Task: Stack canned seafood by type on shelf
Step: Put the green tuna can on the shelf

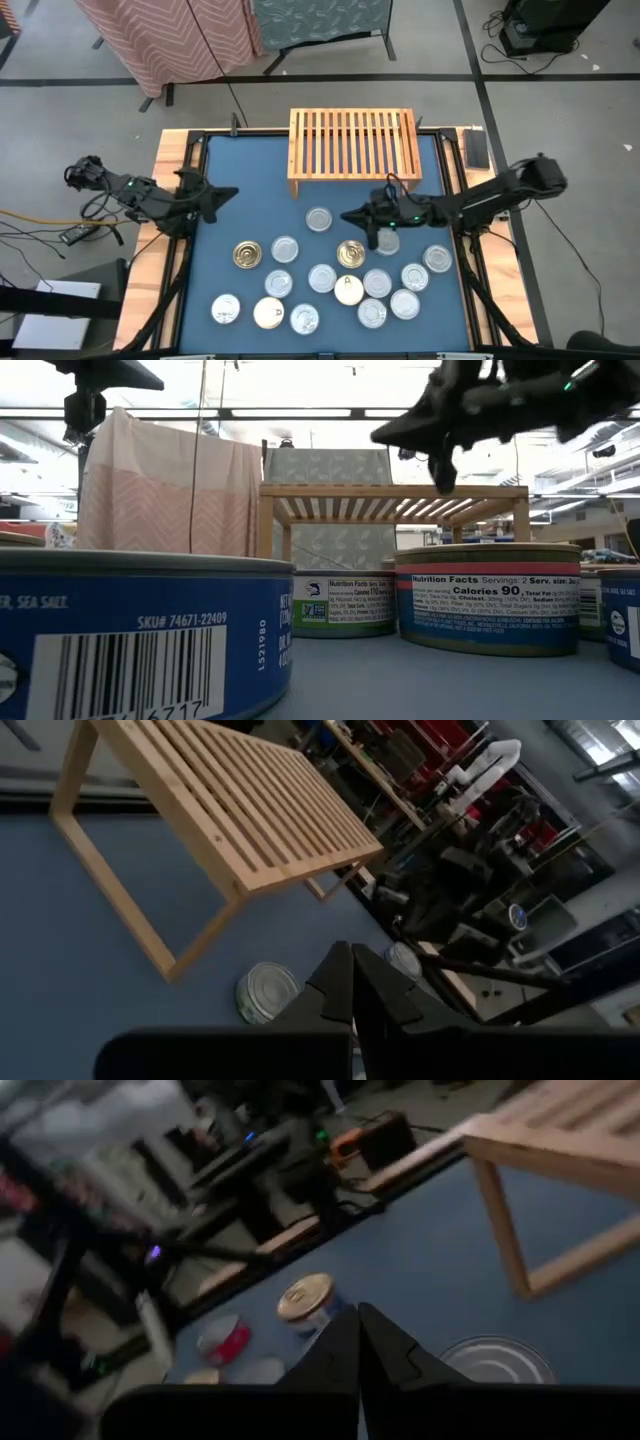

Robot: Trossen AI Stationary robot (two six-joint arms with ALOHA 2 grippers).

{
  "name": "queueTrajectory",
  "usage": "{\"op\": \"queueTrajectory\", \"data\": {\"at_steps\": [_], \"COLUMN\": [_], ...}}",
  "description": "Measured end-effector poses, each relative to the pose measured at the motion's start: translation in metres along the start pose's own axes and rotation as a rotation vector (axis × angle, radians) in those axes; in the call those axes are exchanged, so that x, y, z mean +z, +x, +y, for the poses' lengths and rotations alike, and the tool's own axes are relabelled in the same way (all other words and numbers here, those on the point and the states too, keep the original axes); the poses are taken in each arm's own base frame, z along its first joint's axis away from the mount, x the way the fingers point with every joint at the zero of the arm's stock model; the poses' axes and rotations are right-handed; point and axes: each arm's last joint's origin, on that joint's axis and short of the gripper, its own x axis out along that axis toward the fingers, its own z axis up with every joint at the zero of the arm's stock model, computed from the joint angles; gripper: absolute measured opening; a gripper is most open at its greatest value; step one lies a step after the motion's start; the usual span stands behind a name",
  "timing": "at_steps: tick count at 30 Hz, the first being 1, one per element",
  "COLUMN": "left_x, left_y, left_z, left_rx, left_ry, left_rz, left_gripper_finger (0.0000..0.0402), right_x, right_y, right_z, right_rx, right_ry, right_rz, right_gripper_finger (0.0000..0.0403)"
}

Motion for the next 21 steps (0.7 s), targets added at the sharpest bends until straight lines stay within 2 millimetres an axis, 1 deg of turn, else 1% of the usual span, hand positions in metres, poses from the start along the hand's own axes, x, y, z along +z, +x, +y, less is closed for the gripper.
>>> {"op": "queueTrajectory", "data": {"at_steps": [5,8,11,13,16,19,21], "left_x": [-0.003,-0.005,-0.007,-0.01,-0.016,-0.024,-0.026], "left_y": [0.002,0.003,0.004,0.005,0.005,0.004,0.003], "left_z": [0.0,0.001,0.003,0.003,0.006,0.011,0.016], "left_rx": [0.007,0.025,0.04,0.041,0.022,0.041,0.09], "left_ry": [0.019,0.038,0.058,0.064,0.061,0.074,0.075], "left_rz": [0.028,0.042,0.056,0.092,0.238,0.393,0.418], "left_gripper_finger": [0.0004,0.0004,0.0004,0.0004,0.0004,0.0004,0.0004], "right_x": [-0.024,-0.028,-0.026,-0.021,-0.011,-0.009,-0.009], "right_y": [0.015,0.028,0.045,0.057,0.076,0.094,0.102], "right_z": [-0.014,-0.013,-0.006,0.002,0.017,0.025,0.027], "right_rx": [-0.131,-0.153,-0.178,-0.163,-0.117,-0.111,-0.099], "right_ry": [0.035,0.027,-0.001,-0.04,-0.127,-0.216,-0.237], "right_rz": [0.044,0.073,0.117,0.153,0.226,0.315,0.333], "right_gripper_finger": [0.0,0.0,0.0,0.0,0.0,0.0,0.0]}}
